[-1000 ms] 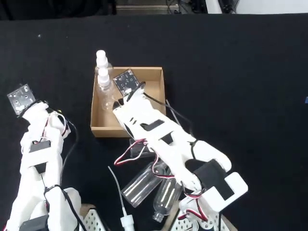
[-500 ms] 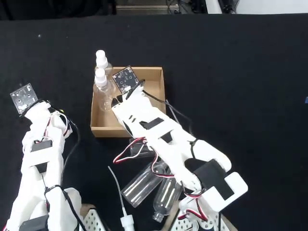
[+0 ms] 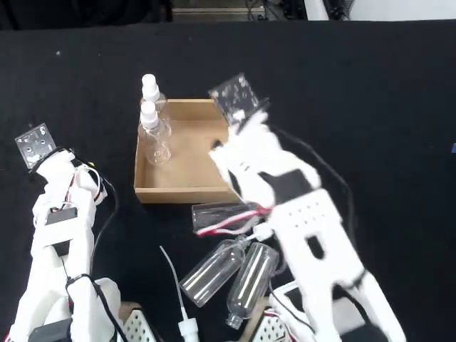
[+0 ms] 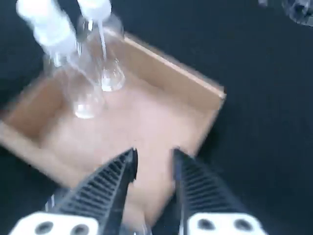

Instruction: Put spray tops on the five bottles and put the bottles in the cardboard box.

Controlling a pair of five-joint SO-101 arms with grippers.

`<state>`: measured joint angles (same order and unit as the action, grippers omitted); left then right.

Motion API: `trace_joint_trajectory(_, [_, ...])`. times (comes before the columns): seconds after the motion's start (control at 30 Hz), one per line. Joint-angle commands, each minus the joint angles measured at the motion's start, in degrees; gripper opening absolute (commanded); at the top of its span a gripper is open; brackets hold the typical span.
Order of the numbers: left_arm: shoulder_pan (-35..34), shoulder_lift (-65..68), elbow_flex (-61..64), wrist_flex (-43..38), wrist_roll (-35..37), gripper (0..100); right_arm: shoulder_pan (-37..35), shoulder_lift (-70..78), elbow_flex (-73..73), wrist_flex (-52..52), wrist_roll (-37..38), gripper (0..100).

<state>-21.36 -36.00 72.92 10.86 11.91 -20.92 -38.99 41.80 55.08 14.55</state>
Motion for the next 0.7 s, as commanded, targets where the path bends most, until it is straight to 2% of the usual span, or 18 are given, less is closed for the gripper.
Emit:
trace_joint_trajectory(0.0, [1.0, -1.2, -0.4, -1.4, 0.2, 6, 3.8, -6.5, -3.5, 17.5, 11.4, 23.0])
trace_joint_trajectory(0.27, [1.0, -1.2, -0.3, -1.0, 0.2, 6, 14.1, -8.1, -3.2, 35.5, 33.7, 21.1])
trace_joint_trajectory(0.43, [0.9, -1.2, -0.3, -1.0, 0.2, 6, 14.0, -8.0, 2.6, 36.9, 49.3, 21.1])
trace_joint_trajectory(0.57, [0.7, -1.2, -0.3, -1.0, 0.1, 6, 13.7, -8.0, 6.3, 41.1, 68.4, 21.2])
trace_joint_trajectory(0.67, [0.3, -1.2, -0.3, -1.0, 0.1, 6, 11.9, -8.1, 6.9, 42.8, 77.3, 21.2])
